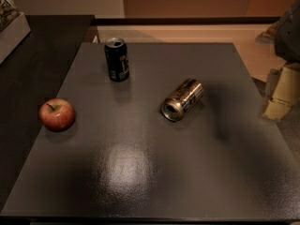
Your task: Place orange can upright
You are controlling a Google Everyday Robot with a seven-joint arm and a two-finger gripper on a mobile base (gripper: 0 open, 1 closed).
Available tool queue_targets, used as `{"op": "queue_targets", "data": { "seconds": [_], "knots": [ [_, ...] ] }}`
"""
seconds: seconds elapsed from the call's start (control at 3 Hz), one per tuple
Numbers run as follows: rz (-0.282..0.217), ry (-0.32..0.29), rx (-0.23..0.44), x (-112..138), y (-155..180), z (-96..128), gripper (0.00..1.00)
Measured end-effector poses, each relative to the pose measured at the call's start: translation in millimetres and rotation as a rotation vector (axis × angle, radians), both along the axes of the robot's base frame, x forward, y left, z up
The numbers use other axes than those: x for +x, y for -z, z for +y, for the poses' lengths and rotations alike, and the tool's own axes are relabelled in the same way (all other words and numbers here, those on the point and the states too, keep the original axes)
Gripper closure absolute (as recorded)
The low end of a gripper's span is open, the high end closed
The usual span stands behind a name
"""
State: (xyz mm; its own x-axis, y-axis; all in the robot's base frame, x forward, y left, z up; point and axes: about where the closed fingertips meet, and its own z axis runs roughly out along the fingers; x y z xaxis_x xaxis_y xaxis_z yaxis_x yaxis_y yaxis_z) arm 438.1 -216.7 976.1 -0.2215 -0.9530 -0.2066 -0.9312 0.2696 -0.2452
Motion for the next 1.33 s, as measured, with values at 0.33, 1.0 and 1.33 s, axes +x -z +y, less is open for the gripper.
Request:
{"op": "queue_targets", "data": {
  "seconds": [0.33, 1.0, 1.33],
  "knots": [
    [0.000, 0.000, 0.000, 0, 0, 0, 0.00],
    [-0.025, -0.165, 0.029, 21, 7, 30, 0.00],
    [-0.052, -0.317, 0.015, 36, 17, 55, 0.00]
  ]
}}
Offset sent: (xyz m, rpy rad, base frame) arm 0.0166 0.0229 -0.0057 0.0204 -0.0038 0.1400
